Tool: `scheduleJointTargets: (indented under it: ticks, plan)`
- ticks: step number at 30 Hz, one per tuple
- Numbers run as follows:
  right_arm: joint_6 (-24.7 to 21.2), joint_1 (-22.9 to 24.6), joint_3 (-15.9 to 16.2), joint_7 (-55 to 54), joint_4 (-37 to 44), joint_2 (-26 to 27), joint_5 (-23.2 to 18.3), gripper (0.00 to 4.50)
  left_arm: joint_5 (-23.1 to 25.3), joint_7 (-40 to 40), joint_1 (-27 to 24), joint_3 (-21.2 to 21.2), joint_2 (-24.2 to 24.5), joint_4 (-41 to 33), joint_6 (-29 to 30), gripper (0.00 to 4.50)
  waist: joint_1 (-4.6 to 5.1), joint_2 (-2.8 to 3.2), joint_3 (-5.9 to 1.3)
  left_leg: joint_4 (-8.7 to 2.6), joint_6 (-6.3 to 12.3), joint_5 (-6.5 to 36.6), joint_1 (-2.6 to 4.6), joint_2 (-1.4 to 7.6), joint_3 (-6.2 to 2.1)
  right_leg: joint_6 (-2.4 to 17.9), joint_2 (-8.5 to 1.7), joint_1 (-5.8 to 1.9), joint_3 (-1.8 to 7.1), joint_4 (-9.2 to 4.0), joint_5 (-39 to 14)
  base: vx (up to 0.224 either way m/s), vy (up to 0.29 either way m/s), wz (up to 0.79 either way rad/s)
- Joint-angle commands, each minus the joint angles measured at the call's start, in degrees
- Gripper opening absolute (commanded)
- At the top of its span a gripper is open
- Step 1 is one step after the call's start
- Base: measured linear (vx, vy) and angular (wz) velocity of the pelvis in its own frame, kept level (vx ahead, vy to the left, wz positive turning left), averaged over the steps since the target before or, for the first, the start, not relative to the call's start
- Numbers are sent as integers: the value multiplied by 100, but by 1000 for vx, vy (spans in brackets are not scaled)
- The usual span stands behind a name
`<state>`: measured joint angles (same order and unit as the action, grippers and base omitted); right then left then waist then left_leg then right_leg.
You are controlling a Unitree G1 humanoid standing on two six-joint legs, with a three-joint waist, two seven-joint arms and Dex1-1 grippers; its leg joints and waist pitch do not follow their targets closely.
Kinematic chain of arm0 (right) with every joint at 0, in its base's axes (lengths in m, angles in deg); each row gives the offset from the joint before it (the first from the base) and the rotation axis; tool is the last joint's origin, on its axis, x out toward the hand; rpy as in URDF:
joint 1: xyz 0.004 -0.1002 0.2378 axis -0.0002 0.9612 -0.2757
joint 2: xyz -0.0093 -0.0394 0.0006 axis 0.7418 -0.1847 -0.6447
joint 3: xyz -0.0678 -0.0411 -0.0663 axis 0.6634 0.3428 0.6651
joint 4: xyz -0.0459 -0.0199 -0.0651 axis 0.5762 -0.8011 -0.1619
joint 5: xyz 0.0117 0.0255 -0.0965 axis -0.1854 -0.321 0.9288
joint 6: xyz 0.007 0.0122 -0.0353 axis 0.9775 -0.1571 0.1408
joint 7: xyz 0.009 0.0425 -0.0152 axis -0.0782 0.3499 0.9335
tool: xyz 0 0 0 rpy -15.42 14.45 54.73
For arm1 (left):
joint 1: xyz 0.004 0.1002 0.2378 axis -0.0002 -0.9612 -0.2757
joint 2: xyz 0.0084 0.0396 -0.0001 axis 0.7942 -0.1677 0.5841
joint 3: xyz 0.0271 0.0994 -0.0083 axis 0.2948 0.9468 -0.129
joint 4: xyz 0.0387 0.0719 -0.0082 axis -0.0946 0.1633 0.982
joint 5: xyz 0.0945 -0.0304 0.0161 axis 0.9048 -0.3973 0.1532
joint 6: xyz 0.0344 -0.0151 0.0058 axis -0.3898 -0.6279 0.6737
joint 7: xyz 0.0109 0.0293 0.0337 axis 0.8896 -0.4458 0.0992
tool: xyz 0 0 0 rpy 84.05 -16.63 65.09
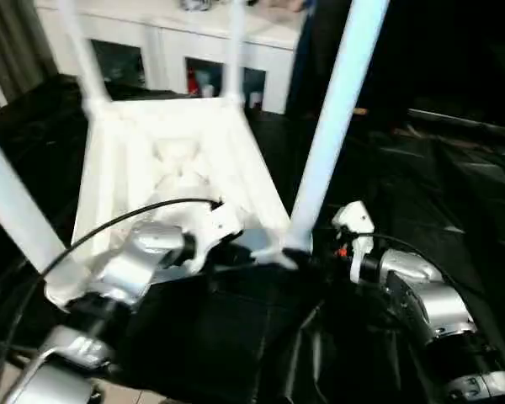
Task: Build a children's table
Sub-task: Rotate leg to tighten
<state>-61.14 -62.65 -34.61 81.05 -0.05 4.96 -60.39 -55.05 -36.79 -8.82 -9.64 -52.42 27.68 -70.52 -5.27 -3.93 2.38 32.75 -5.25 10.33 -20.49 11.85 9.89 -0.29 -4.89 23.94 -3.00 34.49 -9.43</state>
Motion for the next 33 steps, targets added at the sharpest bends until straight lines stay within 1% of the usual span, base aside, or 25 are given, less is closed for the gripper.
scheduleJointTargets:
  ticks: [1, 2, 4, 5, 6, 7, 9, 10, 11, 13, 15, 16, 20, 21, 23, 24, 25, 26, 27, 28, 29, 30, 31, 32, 33]
  plan:
    - [-86, -58, 88, 283, 80, -157, -40, 385, -380, -333, -147, -39, -32, -148, 49, 0, 1, -61, -306, -364, 273, 1099, -4, 115, 33, 1030, -253, -270, 183, -371, -1534, 0, 0, 0]
    - [-90, -62, 108, 313, 75, -170, -31, 385, -381, -333, -151, -51, -25, -153, 47, 0, 5, -96, -305, -360, 276, 1105, -9, 115, 37, 1038, -252, -275, 180, -369, -1521, 0, 0, 0]
    - [-93, -70, 144, 364, 66, -196, -14, 385, -377, -322, -156, -71, -19, -158, 43, 0, 5, -92, -308, -351, 286, 1107, 1, 113, 52, 1053, -262, -275, 185, -360, -1492, 0, 0, 0]
    - [-53, -111, 208, 425, 1, -216, 31, 385, -374, -308, -164, -92, 0, -147, 19, 0, 9, -112, -301, -353, 290, 1114, -6, 113, 55, 1040, -265, -278, 184, -366, -1528, 0, 0, 0]
    - [-52, -136, 211, 433, -30, -199, 27, 360, -367, -288, -162, -103, 0, -129, 0, 0, 2, -110, -299, -356, 282, 1142, -4, 113, 56, 991, -278, -280, 188, -376, -1662, 0, 0, 0]
    - [-51, -157, 187, 432, -51, -169, 15, 360, -365, -279, -167, -118, -1, -131, 3, 0, 5, -122, -299, -352, 279, 1153, 0, 113, 59, 976, -280, -275, 189, -380, -1703, 0, 0, 0]
    - [-56, -181, 145, 403, -65, -124, -8, 348, -368, -294, -174, -121, 1, -143, 6, 0, 1, -116, -292, -353, 259, 1184, 6, 112, 59, 933, -287, -265, 194, -393, -1834, 0, 0, 0]
    - [-83, -198, 125, 434, -55, -98, -55, 340, -385, -310, -183, -119, 12, -167, 22, 0, 2, -132, -289, -353, 247, 1199, -6, 109, 56, 888, -288, -270, 195, -397, -1921, 0, 0, 0]
    - [-94, -201, 131, 464, -48, -100, -71, 327, -398, -319, -190, -113, 19, -186, 37, 0, 1, -127, -286, -360, 228, 1207, -5, 114, 51, 865, -289, -268, 195, -401, -1971, 0, 0, 0]
    - [-98, -196, 166, 559, -38, -125, -91, 308, -413, -339, -210, -110, 28, -229, 74, 0, -1, -126, -288, -359, 212, 1224, 7, 116, 52, 866, -287, -263, 197, -400, -1969, 0, 0, 0]
    - [-95, -185, 179, 598, -30, -137, -95, 295, -416, -363, -230, -116, 32, -259, 106, 0, 0, -126, -291, -359, 216, 1178, 3, 115, 51, 901, -279, -270, 194, -385, -1846, 0, 0, 0]
    - [-104, -174, 178, 615, -15, -141, -107, 280, -414, -367, -236, -114, 37, -257, 104, 0, 0, -126, -294, -356, 220, 1152, 1, 113, 54, 908, -277, -273, 196, -381, -1803, 0, 0, 0]
    - [-110, -131, 193, 649, 0, -151, -107, 275, -365, -360, -252, -100, 65, -231, 85, 0, 0, -136, -301, -344, 244, 1070, -6, 106, 59, 944, -276, -284, 196, -366, -1672, 0, 0, 0]
    - [-91, -104, 195, 612, -13, -141, -76, 273, -337, -309, -253, -108, 52, -209, 82, 0, -7, -121, -302, -343, 245, 1054, -2, 108, 58, 950, -278, -282, 196, -363, -1661, 0, 0, 0]
    - [-63, -91, 163, 487, -56, -100, -43, 271, -290, -210, -247, -113, 15, -165, 63, 0, -2, -133, -299, -343, 237, 1073, -4, 107, 60, 946, -274, -282, 194, -367, -1688, 0, 0, 0]
    - [-13, -99, 106, 288, -129, -35, -6, 271, -242, -79, -231, -124, -42, -109, 28, 0, -1, -136, -296, -345, 229, 1103, -6, 105, 59, 926, -274, -280, 195, -374, -1752, 0, 0, 0]
    - [2, -105, 71, 195, -167, 1, -1, 271, -222, -12, -217, -132, -76, -76, 15, 0, 4, -138, -283, -351, 211, 1179, -8, 101, 59, 882, -277, -271, 195, -396, -1927, 0, 0, 0]
    - [59, -137, -159, -433, -389, 247, 14, 271, -97, 371, -129, -153, -272, 102, -2, 0, 3, -140, -280, -354, 193, 1224, -6, 103, 56, 855, -282, -264, 195, -406, -2035, 0, 0, 0]
    - [69, -152, -272, -734, -485, 365, 13, 271, -39, 537, -83, -155, -361, 176, 14, 0, 19, -147, -255, -369, 63, 1435, 0, 90, 44, 683, -293, -241, 191, -468, -2593, 0, 0, 0]
    - [61, -153, -303, -823, -503, 403, 10, 271, -22, 598, -64, -158, -396, 208, 22, 0, 31, -153, -261, -371, 35, 1481, -1, 87, 34, 612, -298, -244, 187, -482, -2764, 0, 0, 0]
    - [27, -157, -429, -1190, -576, 558, -5, 271, 50, 852, 18, -169, -541, 343, 57, 0, 29, -146, -266, -375, 6, 1498, 2, 89, 21, 556, -310, -249, 183, -489, -2875, 0, 0, 0]
    - [-36, -157, -552, -1570, -628, 727, -26, 271, 128, 1120, 112, -170, -706, 495, 107, 0, 48, -146, -252, -375, -25, 1564, 14, 84, 24, 471, -295, -206, 190, -521, -3030, 0, 0, 0]
    - [-78, -158, -637, -1902, -662, 867, -18, 270, 195, 1362, 204, -170, -860, 645, 127, 0, 43, -158, -259, -364, -36, 1586, 31, 75, 24, 430, -299, -201, 186, -539, -3112, 0, 0, 0]
    - [-75, -192, -690, -2561, -738, 1119, 134, 270, 296, 1798, 414, -156, -1203, 990, 186, 0, 35, -125, -271, -364, -48, 1568, 36, 69, 17, 405, -309, -203, 194, -537, -3105, 0, 0, 0]
    - [-61, -208, -676, -2754, -759, 1183, 213, 270, 318, 1908, 479, -146, -1307, 1097, 209, 0, 47, -125, -266, -365, -100, 1682, 57, 53, 16, 347, -281, -180, 176, -567, -3209, 0, 0, 0]
